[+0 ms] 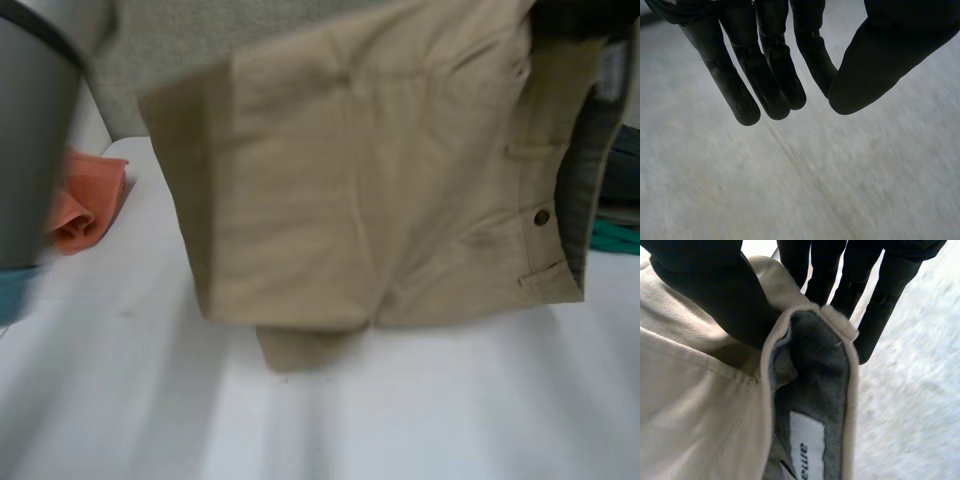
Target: Fold the laundry.
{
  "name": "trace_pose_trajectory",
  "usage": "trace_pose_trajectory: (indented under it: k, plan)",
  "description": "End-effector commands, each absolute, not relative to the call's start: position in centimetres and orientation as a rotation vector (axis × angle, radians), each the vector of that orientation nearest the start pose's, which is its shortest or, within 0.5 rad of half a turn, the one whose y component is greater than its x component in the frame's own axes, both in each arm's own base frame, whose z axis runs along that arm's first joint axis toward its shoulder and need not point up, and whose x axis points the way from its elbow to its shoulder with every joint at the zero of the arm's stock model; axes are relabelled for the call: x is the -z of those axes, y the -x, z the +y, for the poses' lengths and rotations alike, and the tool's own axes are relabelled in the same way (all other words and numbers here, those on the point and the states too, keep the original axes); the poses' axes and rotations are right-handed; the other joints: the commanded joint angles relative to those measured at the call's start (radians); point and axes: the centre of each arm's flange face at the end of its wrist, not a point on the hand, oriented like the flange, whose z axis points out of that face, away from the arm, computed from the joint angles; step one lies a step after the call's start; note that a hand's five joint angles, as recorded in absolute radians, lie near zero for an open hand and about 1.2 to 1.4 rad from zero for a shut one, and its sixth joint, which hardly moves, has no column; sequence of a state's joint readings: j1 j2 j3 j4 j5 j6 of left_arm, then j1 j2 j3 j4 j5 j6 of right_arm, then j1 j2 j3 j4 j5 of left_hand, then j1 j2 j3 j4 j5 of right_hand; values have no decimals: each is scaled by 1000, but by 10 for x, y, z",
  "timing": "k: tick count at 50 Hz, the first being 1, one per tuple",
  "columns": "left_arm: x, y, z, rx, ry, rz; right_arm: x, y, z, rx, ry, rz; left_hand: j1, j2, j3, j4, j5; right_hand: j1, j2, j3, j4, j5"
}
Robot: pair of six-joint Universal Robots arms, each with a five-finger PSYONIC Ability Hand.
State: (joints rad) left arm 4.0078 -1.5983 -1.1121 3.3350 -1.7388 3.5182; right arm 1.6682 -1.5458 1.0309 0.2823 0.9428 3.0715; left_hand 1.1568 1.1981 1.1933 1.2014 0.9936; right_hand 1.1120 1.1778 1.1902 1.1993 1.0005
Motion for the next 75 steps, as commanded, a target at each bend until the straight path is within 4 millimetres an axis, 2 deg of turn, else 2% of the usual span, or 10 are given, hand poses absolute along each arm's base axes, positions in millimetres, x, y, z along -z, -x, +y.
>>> trace_pose_trajectory:
  k: [1, 4, 7, 12, 28, 47, 50, 58, 67, 75]
  plan:
    - [-388, 321, -261, 2700, -652, 1667, -363, -250, -302, 1928, 820, 1746, 240, 198, 203, 195, 228, 284, 218, 206, 197, 221]
    - [-348, 331, -277, 2597, -707, 1790, -328, -254, -315, 1877, 845, 1846, 240, 198, 203, 195, 228, 284, 218, 206, 197, 221]
    - [-316, 339, -273, 2522, -774, 1896, -310, -255, -316, 1845, 888, 1892, -586, -628, -623, -631, -598, 284, 218, 206, 197, 221]
    - [-282, 335, -268, 2411, -811, 2024, -293, -252, -315, 1870, 1001, 1912, -893, -935, -930, -938, -905, 284, 218, 206, 197, 221]
    - [-189, 348, -289, 2175, -945, 2242, -265, -261, -293, 1779, 1253, 1787, -929, -970, -965, -973, -940, 284, 218, 206, 197, 221]
    - [-138, 376, -293, 2117, -1213, 2450, -321, -253, -243, 1889, 1276, 1581, -493, -534, -529, -537, -504, 284, 218, 206, 197, 221]
    - [-144, 375, -296, 2137, -1179, 2429, -327, -251, -241, 1917, 1272, 1573, 239, 197, 202, 194, 227, 284, 218, 206, 197, 221]
    - [-234, 349, -284, 2303, -881, 2256, -357, -223, -256, 2131, 1165, 1681, 240, 198, 203, 195, 228, 284, 218, 206, 197, 221]
    - [-401, 292, -204, 2784, -663, 1825, -426, -206, -226, 2388, 1086, 1604, 240, 198, 203, 195, 228, 284, 218, 206, 197, 221]
    - [-476, 254, -151, 2986, -529, 1577, -466, -197, -203, 2500, 989, 1542, 240, 198, 203, 195, 228, 284, 218, 206, 197, 221]
